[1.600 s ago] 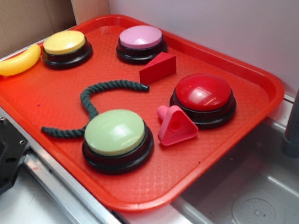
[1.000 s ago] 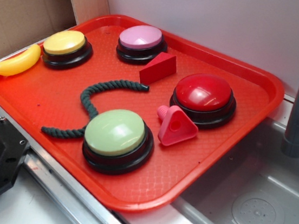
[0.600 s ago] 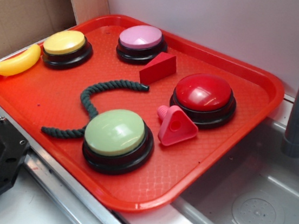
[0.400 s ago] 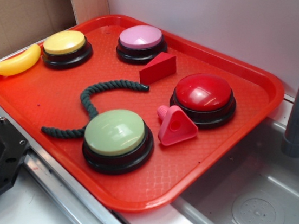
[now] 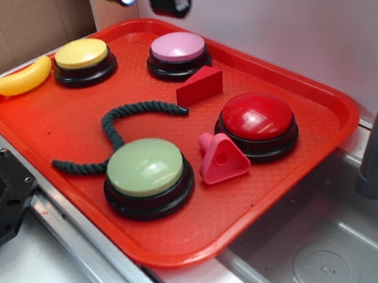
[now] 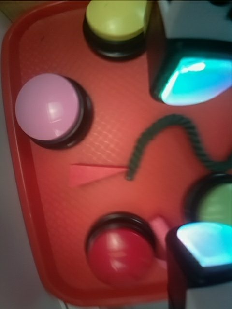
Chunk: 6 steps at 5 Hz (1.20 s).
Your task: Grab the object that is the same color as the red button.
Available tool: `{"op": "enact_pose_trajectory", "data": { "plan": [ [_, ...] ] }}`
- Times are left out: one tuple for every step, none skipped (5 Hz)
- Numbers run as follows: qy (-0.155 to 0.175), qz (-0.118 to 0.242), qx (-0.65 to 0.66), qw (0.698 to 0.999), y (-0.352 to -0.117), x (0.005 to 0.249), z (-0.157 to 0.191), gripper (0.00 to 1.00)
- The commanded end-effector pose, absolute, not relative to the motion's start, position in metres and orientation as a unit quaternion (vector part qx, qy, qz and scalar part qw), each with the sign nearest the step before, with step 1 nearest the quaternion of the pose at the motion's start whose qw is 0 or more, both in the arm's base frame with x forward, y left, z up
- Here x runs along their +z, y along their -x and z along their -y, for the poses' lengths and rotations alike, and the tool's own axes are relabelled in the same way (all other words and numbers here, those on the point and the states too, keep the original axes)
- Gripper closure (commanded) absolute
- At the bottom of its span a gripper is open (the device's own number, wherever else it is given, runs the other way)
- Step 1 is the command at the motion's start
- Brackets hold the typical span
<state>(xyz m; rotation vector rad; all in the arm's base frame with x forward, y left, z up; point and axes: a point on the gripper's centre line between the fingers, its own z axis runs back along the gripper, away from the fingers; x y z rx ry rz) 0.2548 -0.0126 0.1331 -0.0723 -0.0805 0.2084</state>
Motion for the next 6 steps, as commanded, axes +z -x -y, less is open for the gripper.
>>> {"op": "enact_pose_trajectory", "data": {
  "plan": [
    [0.017,0.079,0.163,0.983,-0.288,0.112,0.010,0.00],
    [0.007,0.068,0.173,0.982,-0.298,0.092,0.011,0.00],
    [0.007,0.055,0.163,0.985,-0.305,0.075,0.013,0.00],
    [-0.003,0.045,0.173,0.984,-0.307,0.060,0.011,0.00],
    [-0.006,0.039,0.181,0.983,-0.309,0.050,0.011,0.00],
    [-0.015,0.034,0.182,0.983,-0.312,0.042,0.011,0.00]
  ]
}}
